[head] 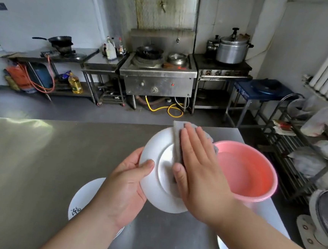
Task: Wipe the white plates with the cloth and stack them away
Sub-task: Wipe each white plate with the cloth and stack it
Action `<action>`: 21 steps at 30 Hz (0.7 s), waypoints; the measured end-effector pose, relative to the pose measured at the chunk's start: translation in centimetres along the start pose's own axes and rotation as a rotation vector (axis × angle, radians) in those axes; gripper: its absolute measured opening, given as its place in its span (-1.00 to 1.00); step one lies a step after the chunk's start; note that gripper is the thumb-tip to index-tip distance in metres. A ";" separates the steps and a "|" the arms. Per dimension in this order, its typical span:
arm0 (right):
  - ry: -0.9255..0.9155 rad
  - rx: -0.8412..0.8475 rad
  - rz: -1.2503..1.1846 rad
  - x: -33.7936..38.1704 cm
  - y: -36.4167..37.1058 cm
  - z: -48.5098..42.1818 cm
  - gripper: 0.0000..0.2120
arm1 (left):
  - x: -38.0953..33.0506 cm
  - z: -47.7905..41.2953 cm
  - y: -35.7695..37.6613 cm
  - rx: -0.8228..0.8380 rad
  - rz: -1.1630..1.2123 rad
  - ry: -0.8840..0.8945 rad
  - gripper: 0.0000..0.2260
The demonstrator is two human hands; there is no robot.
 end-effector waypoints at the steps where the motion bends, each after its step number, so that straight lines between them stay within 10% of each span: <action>1: -0.048 0.032 0.005 0.6 0.2 0.0 -0.33 | 0.1 0.0 0.1 0.000 -0.009 -0.015 -0.58; 6: -0.253 0.098 -0.045 1.3 -2.0 -4.1 -0.36 | -1.3 -0.2 1.0 0.041 -0.034 0.026 -0.61; 12: 0.236 -0.102 -0.181 0.2 -1.2 0.5 -0.30 | -3.9 -0.9 1.1 -0.009 0.107 0.149 -0.57; 21: -0.026 -0.138 -0.156 -0.7 -5.6 -5.7 -0.36 | -5.3 -1.3 2.1 0.039 0.142 0.160 -0.57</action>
Point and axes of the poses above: each hand's wrist, its own z-axis away from the middle knuckle, its own y-axis out of the palm, x = y × z, the point moved 7 cm from there along -z, towards the middle knuckle, and after that the axes turned 8 degrees about -x, right-handed, at the moved point
